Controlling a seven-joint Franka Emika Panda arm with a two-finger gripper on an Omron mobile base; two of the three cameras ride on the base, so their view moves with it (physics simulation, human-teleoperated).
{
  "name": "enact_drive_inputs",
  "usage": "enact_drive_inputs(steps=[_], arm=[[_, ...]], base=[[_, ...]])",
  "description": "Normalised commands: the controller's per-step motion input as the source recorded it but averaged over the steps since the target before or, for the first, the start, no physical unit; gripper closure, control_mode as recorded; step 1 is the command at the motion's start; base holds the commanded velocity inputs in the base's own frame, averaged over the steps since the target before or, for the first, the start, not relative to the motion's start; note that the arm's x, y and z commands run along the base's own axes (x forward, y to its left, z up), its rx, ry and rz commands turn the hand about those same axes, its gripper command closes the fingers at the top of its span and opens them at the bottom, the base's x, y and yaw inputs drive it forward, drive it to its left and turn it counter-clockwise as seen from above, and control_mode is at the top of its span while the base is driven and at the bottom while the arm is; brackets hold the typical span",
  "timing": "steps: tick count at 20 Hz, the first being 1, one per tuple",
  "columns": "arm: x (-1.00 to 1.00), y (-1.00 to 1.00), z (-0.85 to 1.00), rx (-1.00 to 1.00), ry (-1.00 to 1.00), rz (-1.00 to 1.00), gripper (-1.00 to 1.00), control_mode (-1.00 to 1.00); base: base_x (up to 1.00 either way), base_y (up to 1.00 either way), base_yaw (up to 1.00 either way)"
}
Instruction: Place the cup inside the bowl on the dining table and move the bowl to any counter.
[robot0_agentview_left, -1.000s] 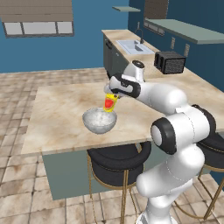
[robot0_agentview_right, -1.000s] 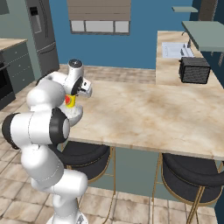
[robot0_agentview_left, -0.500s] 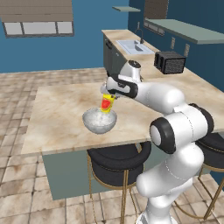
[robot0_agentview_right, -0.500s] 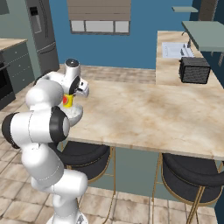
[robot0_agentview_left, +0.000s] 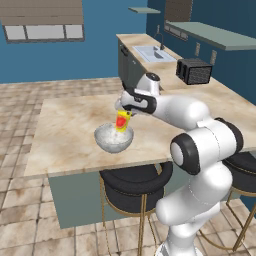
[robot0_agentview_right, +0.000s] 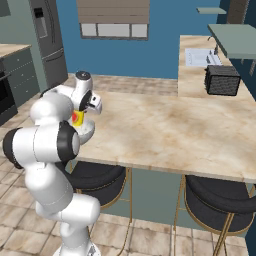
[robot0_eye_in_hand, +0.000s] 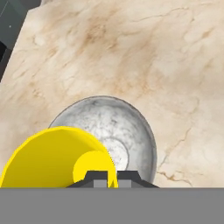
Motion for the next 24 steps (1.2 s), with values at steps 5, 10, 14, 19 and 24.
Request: enact_drive_inputs(steps=[5,10,14,19,24], arm=[[0.0,0.02,-0.19,-0.02,0.0,0.0,1.0,-1.0],[0.02,0.14,-0.13,-0.02,0.0,0.0,1.0,-1.0],[0.01,0.27,-0.09,-0.05,0.0,0.0,1.0,-1.0],[0.03,0.2,-0.14,-0.05,0.0,0.0,1.0,-1.0],[0.04,0.04,-0.16,-0.04,0.0,0.0,1.0,-1.0]], base=[[0.0,0.0,0.0],[0.0,0.0,0.0],[0.0,0.0,0.0],[0.0,0.0,0.0],[0.0,0.0,0.0]])
